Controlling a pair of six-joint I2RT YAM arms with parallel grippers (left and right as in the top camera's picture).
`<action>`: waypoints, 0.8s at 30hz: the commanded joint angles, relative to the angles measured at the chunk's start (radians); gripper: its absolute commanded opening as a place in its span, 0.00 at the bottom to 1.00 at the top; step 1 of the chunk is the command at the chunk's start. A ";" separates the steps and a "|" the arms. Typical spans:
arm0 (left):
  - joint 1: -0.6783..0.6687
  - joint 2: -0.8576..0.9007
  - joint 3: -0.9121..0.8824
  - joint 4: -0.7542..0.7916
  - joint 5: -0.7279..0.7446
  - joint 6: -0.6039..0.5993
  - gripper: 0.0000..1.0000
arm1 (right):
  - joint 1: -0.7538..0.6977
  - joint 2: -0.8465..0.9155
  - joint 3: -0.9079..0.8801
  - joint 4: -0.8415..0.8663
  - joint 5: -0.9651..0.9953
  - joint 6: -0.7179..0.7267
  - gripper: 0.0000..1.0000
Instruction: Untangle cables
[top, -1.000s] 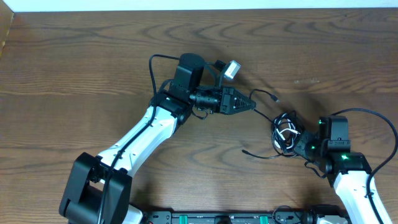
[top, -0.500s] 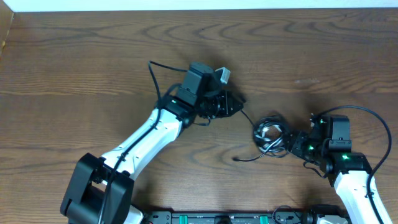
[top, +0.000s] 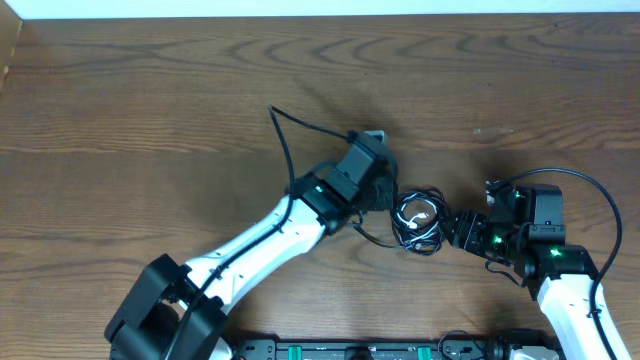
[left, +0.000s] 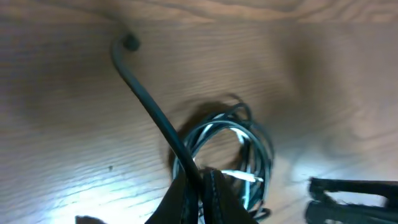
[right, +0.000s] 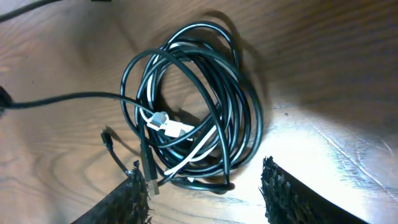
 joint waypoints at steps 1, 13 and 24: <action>-0.041 -0.011 0.003 -0.014 -0.107 0.006 0.08 | -0.008 0.001 -0.003 -0.001 -0.012 -0.020 0.57; -0.115 0.103 0.003 -0.012 -0.107 -0.023 0.08 | -0.008 0.001 -0.003 -0.041 0.054 -0.019 0.58; -0.115 0.153 0.003 -0.013 -0.103 -0.078 0.07 | -0.008 0.001 -0.003 -0.080 0.175 0.068 0.59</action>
